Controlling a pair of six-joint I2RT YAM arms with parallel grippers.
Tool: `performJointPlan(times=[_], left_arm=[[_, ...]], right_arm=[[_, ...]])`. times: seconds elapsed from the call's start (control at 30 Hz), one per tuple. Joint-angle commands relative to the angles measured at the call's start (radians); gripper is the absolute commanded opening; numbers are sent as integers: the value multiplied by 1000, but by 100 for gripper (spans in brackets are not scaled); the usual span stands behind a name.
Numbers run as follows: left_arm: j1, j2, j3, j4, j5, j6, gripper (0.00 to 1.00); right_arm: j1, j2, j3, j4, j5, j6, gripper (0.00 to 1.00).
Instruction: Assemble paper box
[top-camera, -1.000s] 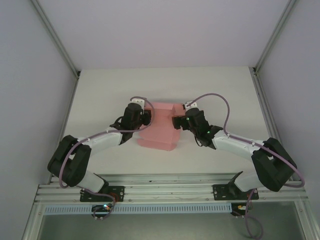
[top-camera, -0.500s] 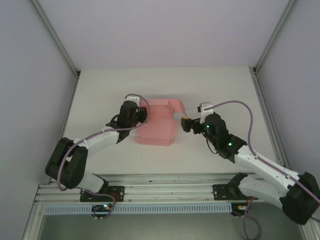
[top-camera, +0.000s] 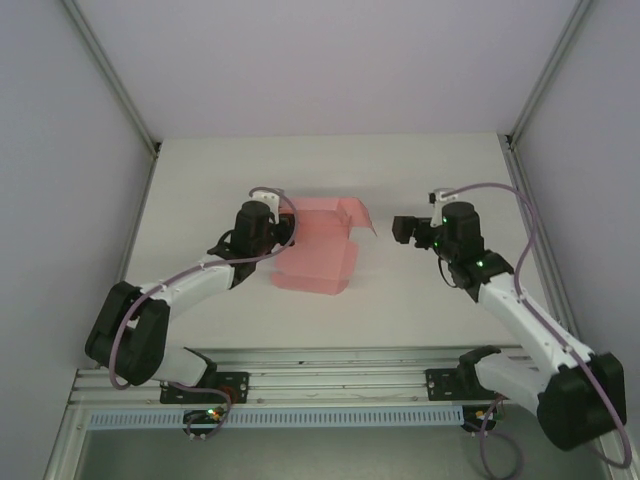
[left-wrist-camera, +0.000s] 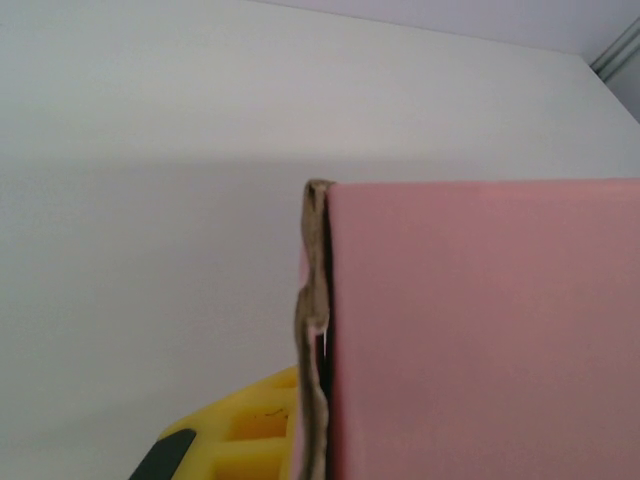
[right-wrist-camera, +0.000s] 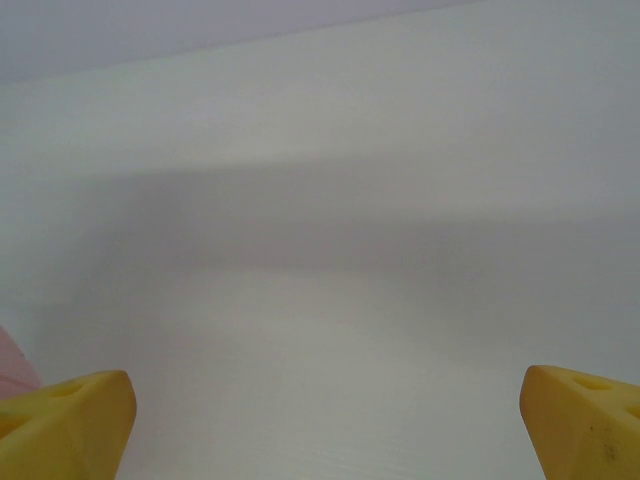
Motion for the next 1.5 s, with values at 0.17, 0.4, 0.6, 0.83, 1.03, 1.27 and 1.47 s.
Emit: performJointPlan(times=[0.17, 0.4, 0.6, 0.83, 1.03, 1.27, 1.47], left_arm=[[1, -22, -12, 37, 36, -22, 0], [1, -7, -4, 32, 30, -31, 0], [-6, -7, 1, 37, 46, -25, 0], [-9, -19, 5, -13, -31, -28, 0], [-8, -33, 0, -40, -58, -4, 0], [-9, -29, 4, -33, -25, 16, 0], [-11, -31, 1, -23, 6, 19, 0]], right_arm=[[64, 200, 124, 60, -210, -37, 97], [172, 284, 164, 88, -253, -51, 97], [223, 372, 205, 92, -162, -54, 97], [244, 342, 195, 55, 26, -75, 97], [223, 182, 119, -23, 52, -156, 96], [214, 117, 126, -83, -153, -292, 92], [214, 198, 206, -96, -189, -347, 91]])
